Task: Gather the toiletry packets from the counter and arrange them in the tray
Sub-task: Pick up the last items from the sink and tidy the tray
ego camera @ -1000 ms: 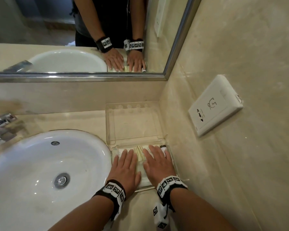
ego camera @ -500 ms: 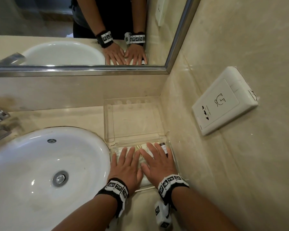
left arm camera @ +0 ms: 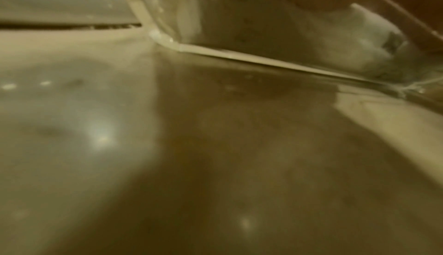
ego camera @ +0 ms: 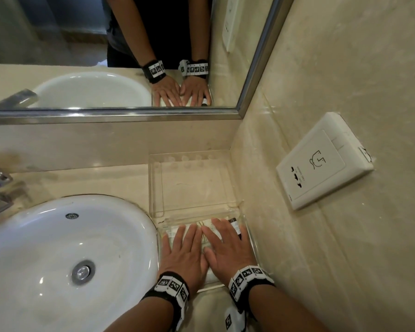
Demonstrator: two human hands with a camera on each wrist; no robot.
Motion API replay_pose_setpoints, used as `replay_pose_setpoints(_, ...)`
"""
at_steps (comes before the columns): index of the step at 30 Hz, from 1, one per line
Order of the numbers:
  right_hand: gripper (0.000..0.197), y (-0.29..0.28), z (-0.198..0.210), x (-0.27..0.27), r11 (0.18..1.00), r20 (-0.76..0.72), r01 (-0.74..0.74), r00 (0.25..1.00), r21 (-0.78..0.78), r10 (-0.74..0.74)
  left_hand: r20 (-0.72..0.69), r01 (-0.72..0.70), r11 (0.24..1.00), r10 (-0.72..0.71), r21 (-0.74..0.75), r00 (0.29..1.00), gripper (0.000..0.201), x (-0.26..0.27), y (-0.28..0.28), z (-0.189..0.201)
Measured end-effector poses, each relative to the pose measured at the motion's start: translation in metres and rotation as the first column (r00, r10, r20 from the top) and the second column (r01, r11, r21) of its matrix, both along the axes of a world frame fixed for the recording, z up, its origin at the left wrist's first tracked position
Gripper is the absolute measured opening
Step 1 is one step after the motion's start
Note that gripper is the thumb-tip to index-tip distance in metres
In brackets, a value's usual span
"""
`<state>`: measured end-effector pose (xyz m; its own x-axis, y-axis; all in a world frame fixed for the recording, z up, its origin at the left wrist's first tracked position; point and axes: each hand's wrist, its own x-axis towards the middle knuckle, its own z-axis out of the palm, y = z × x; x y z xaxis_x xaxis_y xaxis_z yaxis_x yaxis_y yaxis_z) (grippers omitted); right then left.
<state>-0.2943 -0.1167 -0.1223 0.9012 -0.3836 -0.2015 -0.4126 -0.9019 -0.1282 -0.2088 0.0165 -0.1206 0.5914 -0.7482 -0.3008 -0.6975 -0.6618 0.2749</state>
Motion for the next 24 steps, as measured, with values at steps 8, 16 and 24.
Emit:
replay_pose_setpoints(8, 0.057, -0.0015, 0.0031, -0.0032, 0.999, 0.045, -0.032, 0.998, 0.011, 0.032, 0.054, 0.097, 0.989, -0.091, -0.110, 0.994, 0.081, 0.0013, 0.0067, -0.0064)
replay_pose_setpoints(16, 0.053, -0.0052, 0.0011, -0.0015, 1.000, 0.076, -0.027, 0.997, 0.015, 0.026, 0.092, 0.164, 0.980, -0.154, -0.113, 0.984, 0.087, 0.0046, 0.0056, -0.0061)
replay_pose_setpoints(24, 0.051, -0.0034, 0.0021, 0.0026, 1.000, 0.023, 0.009, 1.000, -0.011, -0.008, 0.082, 0.028, 0.994, -0.019, -0.110, 0.996, 0.063, 0.0026, -0.0019, -0.0083)
